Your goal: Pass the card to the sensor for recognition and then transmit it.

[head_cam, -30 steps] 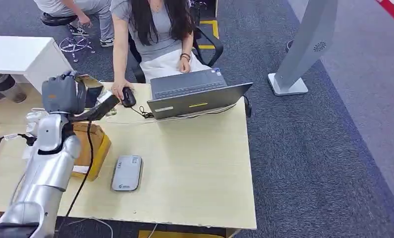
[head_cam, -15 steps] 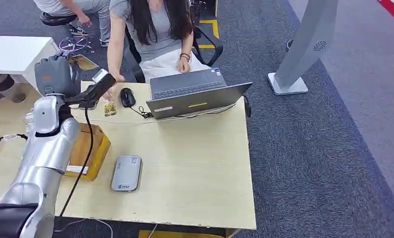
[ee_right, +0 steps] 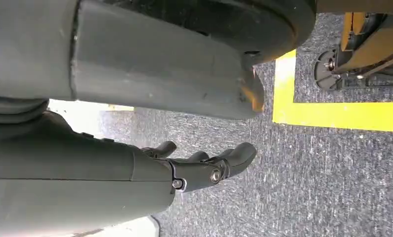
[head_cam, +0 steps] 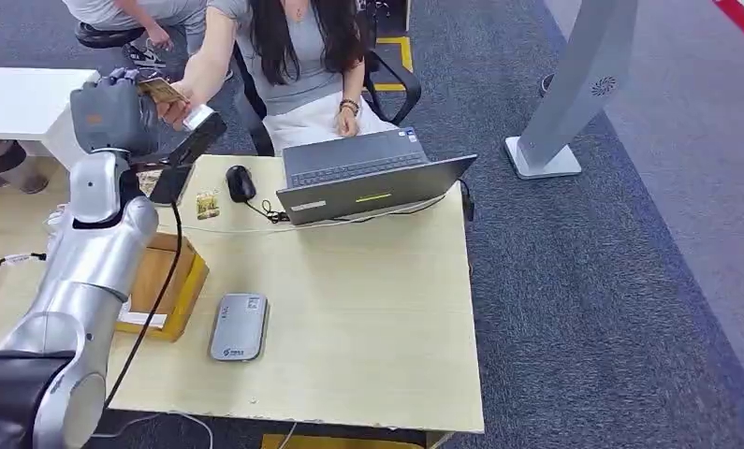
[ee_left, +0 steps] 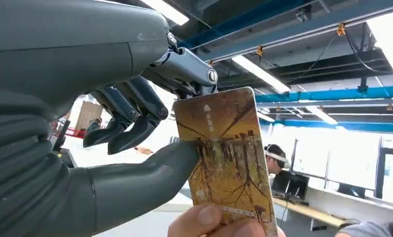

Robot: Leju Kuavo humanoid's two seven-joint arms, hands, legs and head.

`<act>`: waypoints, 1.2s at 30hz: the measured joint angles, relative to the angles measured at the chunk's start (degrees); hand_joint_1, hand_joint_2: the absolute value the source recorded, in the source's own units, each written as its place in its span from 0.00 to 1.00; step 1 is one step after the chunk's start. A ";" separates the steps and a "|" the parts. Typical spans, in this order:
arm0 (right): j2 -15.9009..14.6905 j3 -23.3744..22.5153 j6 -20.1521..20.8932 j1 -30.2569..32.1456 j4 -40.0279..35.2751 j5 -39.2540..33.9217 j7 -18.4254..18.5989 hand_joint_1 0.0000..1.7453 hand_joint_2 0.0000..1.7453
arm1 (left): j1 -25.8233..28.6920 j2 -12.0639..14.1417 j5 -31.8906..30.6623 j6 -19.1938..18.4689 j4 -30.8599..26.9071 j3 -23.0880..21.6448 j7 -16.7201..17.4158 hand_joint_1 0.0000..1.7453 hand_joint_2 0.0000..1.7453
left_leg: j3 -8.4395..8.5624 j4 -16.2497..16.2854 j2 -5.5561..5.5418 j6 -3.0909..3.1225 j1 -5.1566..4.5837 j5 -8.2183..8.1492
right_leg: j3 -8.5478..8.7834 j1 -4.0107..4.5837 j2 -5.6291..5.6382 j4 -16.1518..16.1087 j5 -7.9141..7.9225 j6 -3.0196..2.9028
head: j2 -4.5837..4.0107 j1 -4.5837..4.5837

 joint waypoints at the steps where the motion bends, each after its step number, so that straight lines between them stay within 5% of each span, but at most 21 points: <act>1: 0.00 0.02 0.00 -0.01 0.00 0.04 -0.06 0.00 0.00 | -0.44 -0.04 0.06 0.04 0.49 -0.02 0.00 0.00 1.00 | 0.00 0.00 0.00 0.00 0.00 0.00 | 0.00 0.00 0.00 0.00 0.00 0.00 | 0.00 -0.02; 7: 0.00 0.02 -0.07 0.01 0.00 -0.11 0.46 0.00 0.00 | -1.58 -0.09 1.82 -1.22 3.96 -0.02 0.74 0.00 1.00 | 0.00 0.00 0.00 0.00 0.00 0.00 | 0.01 0.00 0.00 0.01 0.00 0.00 | 0.00 -0.02; 12: 0.00 -0.18 -0.15 0.17 0.00 -1.20 -0.13 0.00 0.00 | 0.35 0.85 9.69 -0.61 3.06 0.11 -5.71 0.00 1.00 | 0.02 -0.03 0.01 0.00 0.00 0.00 | 0.08 0.00 -0.01 0.06 0.00 0.00 | 0.00 -0.02; 23: 0.15 -2.30 -1.14 0.94 0.07 -3.10 -0.48 0.00 0.00 | 22.11 8.18 25.38 -0.96 -25.08 5.07 -13.27 0.00 1.00 | 0.06 -0.14 0.35 -0.11 -0.01 -0.11 | 0.04 -0.01 0.25 0.07 -0.13 -0.08 | 0.00 0.00; 26: 0.46 -3.43 -1.42 1.28 0.07 -4.24 -1.36 0.00 0.00 | 34.46 9.60 33.59 1.97 -36.19 8.66 -19.38 0.00 1.00 | 0.27 -0.18 0.72 -0.12 -0.03 -0.35 | 0.12 -0.02 0.63 0.07 -0.22 -0.11 | 0.00 -0.02; 29: 0.92 -4.70 -2.27 1.89 0.11 -5.23 -2.25 0.00 0.00 | 50.10 9.22 49.58 1.20 -47.66 15.53 -30.79 0.00 1.00 | 0.53 -0.18 1.00 -0.20 -0.02 -0.68 | 0.19 -0.02 0.95 0.06 -0.47 -0.16 | 0.00 -0.07; 31: 1.11 -5.48 -2.90 2.17 0.13 -5.44 -2.36 0.00 0.00 | 57.81 7.10 60.80 -5.43 -53.14 22.00 -38.38 0.00 1.00 | 0.49 -0.18 0.93 -0.16 -0.02 -0.73 | 0.22 -0.02 0.89 0.02 -0.67 -0.03 | 0.00 -0.13; 33: 1.29 -6.25 -3.45 2.27 0.15 -5.66 -2.56 0.00 0.00 | 61.54 3.05 65.77 -17.89 -56.11 31.49 -43.59 0.00 1.00 | 0.46 -0.18 0.60 -0.14 -0.01 -0.74 | 0.32 -0.01 0.60 0.01 -0.82 0.03 | 0.00 -0.11; 35: 1.51 -6.86 -3.65 2.25 0.15 -5.68 -3.19 0.00 0.00 | 62.76 -1.03 68.97 -34.37 -57.24 41.48 -45.18 0.00 1.00 | 0.45 -0.19 0.51 -0.14 0.00 -0.75 | 0.37 -0.01 0.50 0.00 -0.87 -0.02 | 0.00 -0.07; 36: 1.62 -7.25 -3.78 2.24 0.15 -5.66 -3.49 0.00 0.00 | 62.62 -3.55 73.51 -44.46 -57.26 47.13 -42.93 0.00 1.00 | 0.47 -0.19 0.52 -0.14 0.01 -0.79 | 0.40 -0.01 0.48 0.00 -0.87 -0.03 | 0.00 -0.13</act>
